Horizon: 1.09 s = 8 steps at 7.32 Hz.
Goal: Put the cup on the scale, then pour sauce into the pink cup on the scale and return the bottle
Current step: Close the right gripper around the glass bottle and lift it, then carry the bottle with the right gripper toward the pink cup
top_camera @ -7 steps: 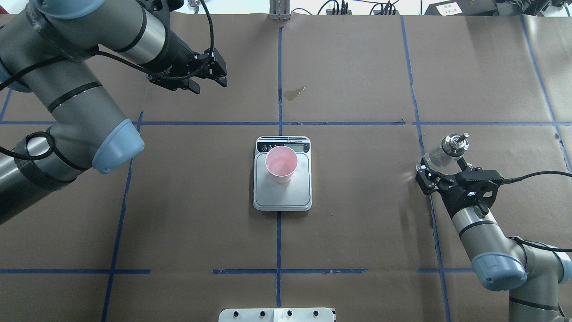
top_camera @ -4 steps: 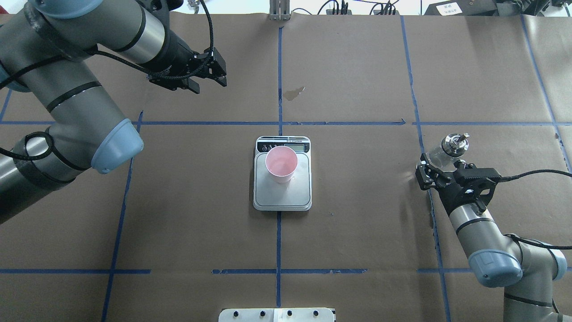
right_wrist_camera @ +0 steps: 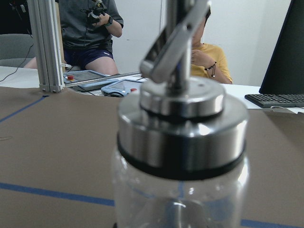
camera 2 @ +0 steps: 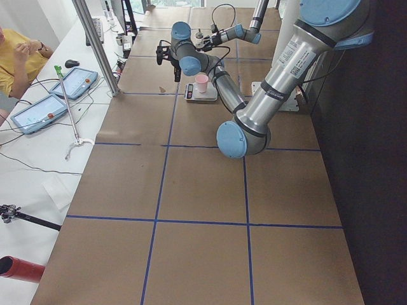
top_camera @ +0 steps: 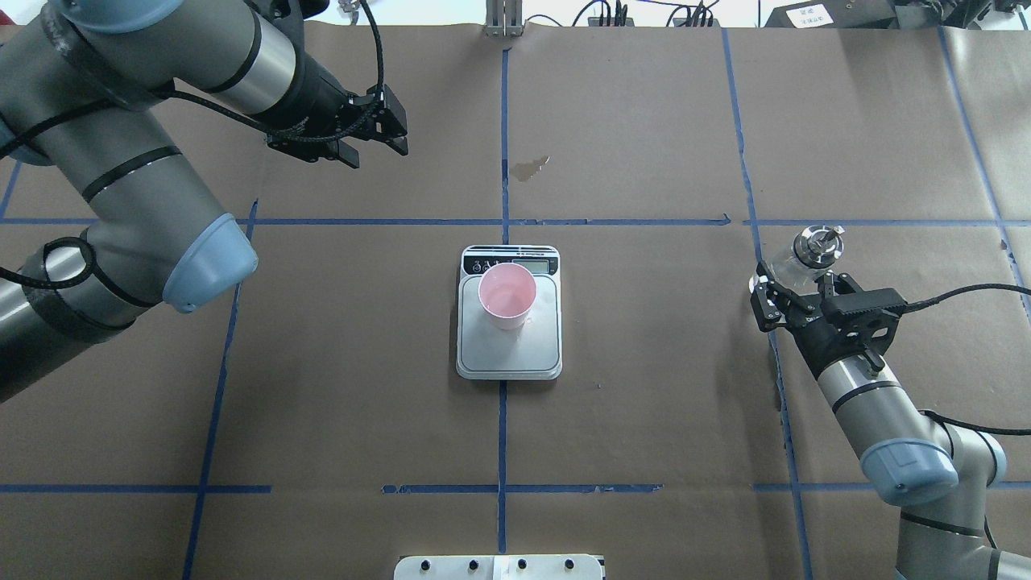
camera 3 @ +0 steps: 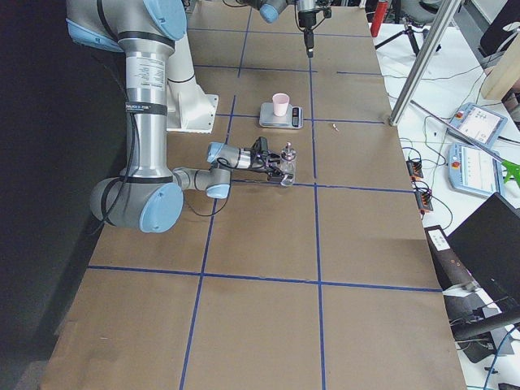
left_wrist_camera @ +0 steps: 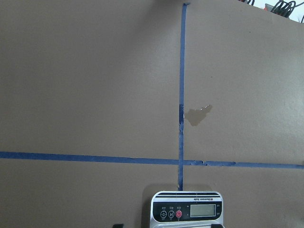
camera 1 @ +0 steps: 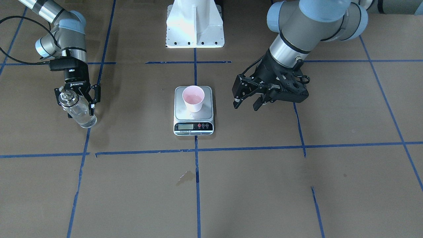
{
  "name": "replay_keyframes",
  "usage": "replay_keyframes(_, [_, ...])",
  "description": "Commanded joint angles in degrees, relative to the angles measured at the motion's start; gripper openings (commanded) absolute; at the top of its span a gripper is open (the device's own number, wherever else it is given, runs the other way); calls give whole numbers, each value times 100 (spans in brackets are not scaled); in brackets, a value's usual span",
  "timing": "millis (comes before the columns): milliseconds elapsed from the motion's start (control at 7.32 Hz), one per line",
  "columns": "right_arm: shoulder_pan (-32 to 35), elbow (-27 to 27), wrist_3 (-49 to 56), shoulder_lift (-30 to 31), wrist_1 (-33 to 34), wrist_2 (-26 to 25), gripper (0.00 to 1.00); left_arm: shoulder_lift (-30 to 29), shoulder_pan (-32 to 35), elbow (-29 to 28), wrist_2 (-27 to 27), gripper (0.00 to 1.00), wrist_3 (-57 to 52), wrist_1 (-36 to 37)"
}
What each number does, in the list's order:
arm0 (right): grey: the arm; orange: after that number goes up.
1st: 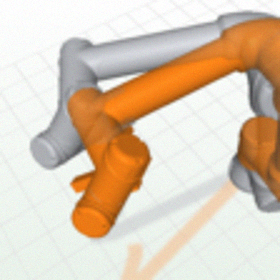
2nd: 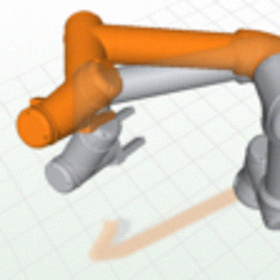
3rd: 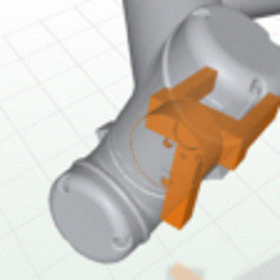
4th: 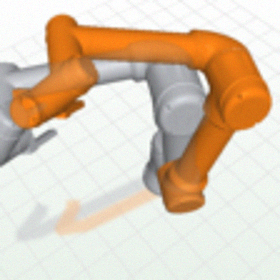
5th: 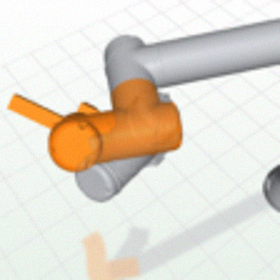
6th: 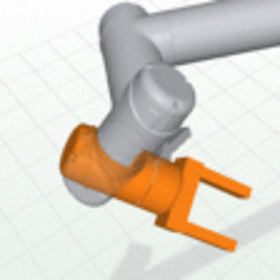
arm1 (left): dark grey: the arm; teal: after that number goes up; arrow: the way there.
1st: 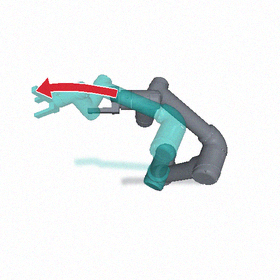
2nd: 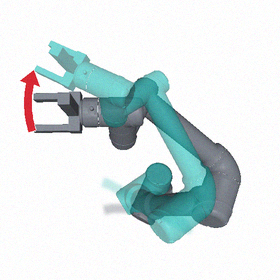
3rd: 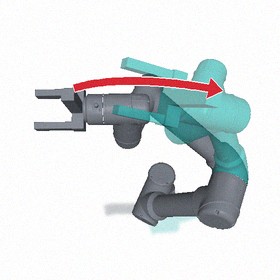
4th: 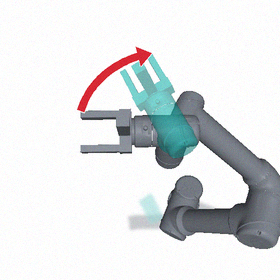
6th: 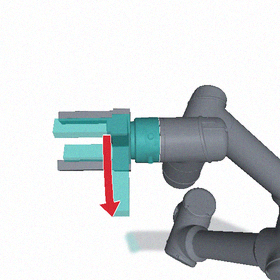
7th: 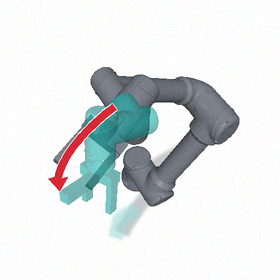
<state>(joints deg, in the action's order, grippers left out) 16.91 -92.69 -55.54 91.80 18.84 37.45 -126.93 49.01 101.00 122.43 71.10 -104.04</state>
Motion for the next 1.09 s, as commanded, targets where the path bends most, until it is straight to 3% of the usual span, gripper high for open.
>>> replay_keyframes(0, [32, -283, 420, -257, -91, 383, 0, 10, 38, 60, 0, 69, 0, 7])
replay_keyframes(137, [49, -311, 456, -772, 352, 446, 0, 106, 47, 165, 9, 69, 0, 7])
replay_keyframes(273, [49, -511, 448, -1073, 1845, 282, 0, 133, 47, 175, 9, 69, -9, 7])
replay_keyframes(410, [58, -626, 465, -1320, 2330, 245, 0, 133, 56, 175, 9, 69, -9, 7])
replay_keyframes(546, [23, -749, 457, -1418, 3248, 210, 0, 220, 73, 183, 9, 69, -26, -11])
replay_keyframes(683, [-30, -1133, 448, -1532, 4197, -43, 0, 230, 160, 184, 9, 69, -35, -11])
replay_keyframes(820, [-230, -1215, 456, -1534, 4676, -532, 0, 230, 257, 184, 9, 69, -44, -2])
replay_keyframes(956, [-276, -1225, 456, -1821, 5429, -572, 0, 230, 293, 166, 9, 69, -44, -2])
